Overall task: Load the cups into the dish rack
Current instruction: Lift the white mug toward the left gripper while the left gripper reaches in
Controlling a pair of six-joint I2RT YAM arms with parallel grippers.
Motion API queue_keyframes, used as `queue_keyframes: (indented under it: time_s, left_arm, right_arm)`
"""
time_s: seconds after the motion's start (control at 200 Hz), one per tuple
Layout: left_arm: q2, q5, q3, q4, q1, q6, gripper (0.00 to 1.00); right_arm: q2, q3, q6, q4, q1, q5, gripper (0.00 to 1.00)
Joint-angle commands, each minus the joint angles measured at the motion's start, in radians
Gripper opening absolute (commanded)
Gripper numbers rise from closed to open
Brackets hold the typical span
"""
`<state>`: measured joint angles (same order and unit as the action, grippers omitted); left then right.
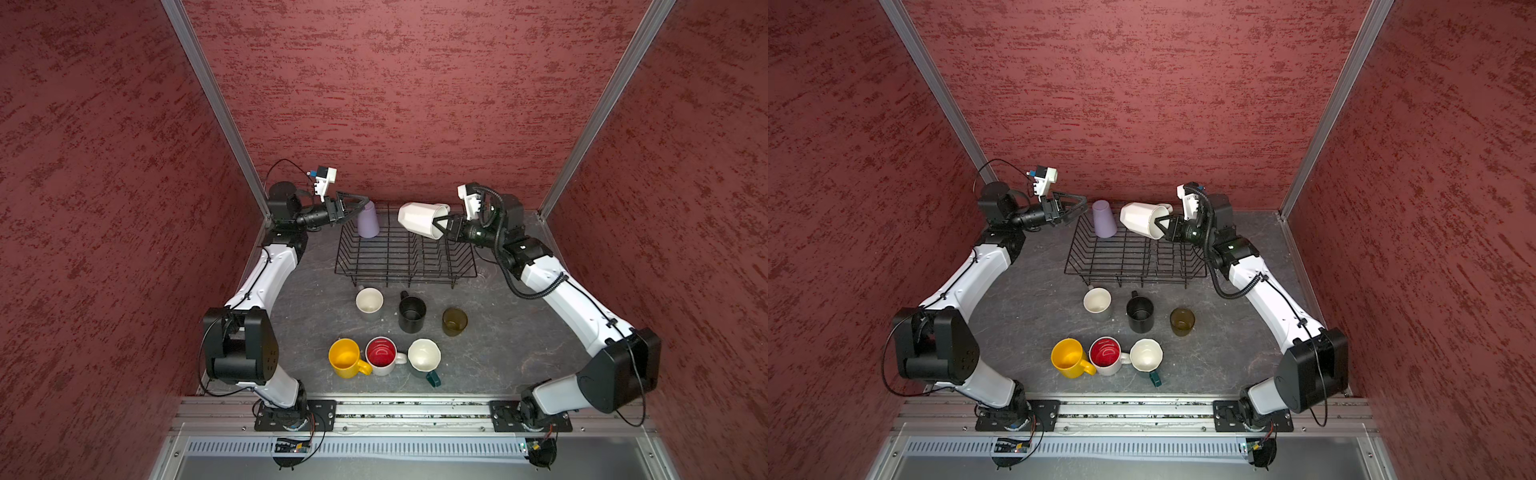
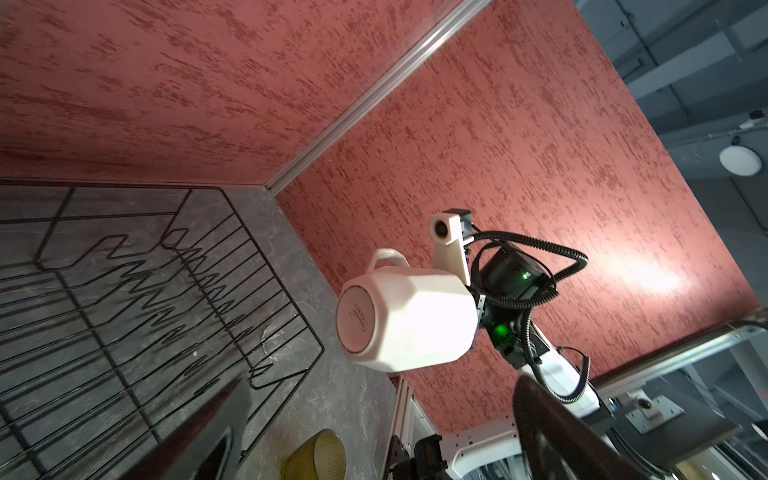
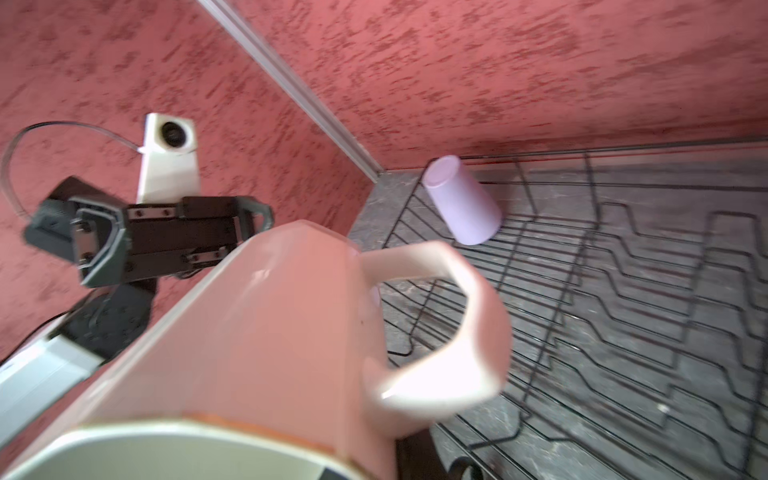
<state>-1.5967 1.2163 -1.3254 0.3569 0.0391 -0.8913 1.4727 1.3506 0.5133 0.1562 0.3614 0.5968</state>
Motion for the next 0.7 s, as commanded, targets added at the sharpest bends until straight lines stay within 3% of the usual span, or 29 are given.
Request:
queue_keyframes:
  time_s: [0.0, 0.271, 0.696]
  left_arm:
    - [-0.008, 0.064, 0.006, 0.175, 0.021, -0.082, 0.99]
    - [-0.021, 0.119, 0.005, 0.253, 0.074, -0.107, 0.99]
    - [-0.045, 0.175, -0.001, 0.301, 0.141, -0.125, 1.00]
  right_arm:
    - [0.008, 0.067, 0.032, -0.212, -0.003, 0.178, 0.00]
    - [0.045, 0.058, 0.109, -0.342, 0.004, 0.277, 0.00]
    - [0.071, 0.061, 0.142, -0.391, 0.039, 0.307, 0.00]
